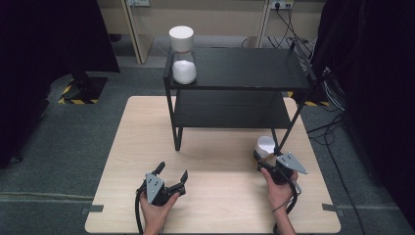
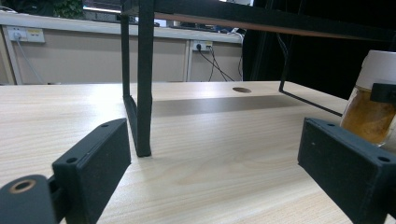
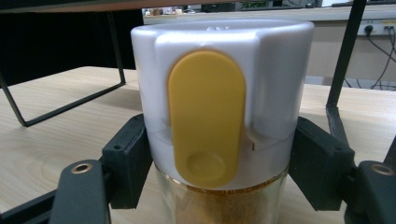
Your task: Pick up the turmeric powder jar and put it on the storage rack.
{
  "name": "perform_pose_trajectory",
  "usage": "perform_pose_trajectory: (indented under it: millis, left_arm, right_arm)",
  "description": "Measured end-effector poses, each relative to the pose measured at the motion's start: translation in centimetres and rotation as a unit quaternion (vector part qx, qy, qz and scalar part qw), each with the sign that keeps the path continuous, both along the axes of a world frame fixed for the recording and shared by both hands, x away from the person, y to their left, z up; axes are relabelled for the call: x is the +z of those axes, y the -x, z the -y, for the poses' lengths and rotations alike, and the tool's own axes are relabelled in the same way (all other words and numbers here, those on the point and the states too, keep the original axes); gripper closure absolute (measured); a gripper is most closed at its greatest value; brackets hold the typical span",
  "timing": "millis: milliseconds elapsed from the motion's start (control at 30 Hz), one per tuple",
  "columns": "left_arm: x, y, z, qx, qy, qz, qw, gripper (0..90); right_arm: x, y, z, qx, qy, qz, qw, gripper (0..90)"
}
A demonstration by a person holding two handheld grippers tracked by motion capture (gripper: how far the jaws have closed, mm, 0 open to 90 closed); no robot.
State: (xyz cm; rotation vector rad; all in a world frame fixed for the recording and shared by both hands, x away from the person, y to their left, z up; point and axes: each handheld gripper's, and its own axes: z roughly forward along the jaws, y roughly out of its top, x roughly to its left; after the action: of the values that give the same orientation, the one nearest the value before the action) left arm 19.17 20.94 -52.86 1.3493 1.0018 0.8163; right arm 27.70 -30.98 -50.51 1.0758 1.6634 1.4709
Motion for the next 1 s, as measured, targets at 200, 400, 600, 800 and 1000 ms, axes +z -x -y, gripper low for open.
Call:
perform_pose_trajectory:
  millis: [200, 400, 600, 800, 1000]
  left_arm:
    - [0.0, 0.0, 0.0, -0.001, 0.0, -0.001, 1.0, 8.7]
    - [0.0, 0.0, 0.0, 0.0, 0.0, 0.0, 1.0, 8.8]
    - [0.0, 0.0, -0.1, -0.001, 0.002, -0.001, 1.0, 8.8]
    - [0.0, 0.0, 0.0, 0.0, 0.0, -0.001, 1.0, 8.8]
    - [0.0, 0.0, 0.0, 0.0, 0.0, 0.0, 1.0, 8.8]
  right_arm:
    - [-0.2, 0.0, 0.6, 0.003, -0.021, -0.003, 0.9998, 29.9]
    - [-0.2, 0.3, 0.4, 0.005, -0.012, 0.001, 0.9999, 30.1]
    - [0.4, 0.7, 0.2, 0.001, -0.011, 0.006, 0.9999, 30.2]
    - [1.4, 1.5, 0.2, 0.002, -0.018, 0.025, 0.9995, 30.2]
    - [2.6, 2.1, 0.3, 0.002, -0.019, 0.042, 0.9989, 30.2]
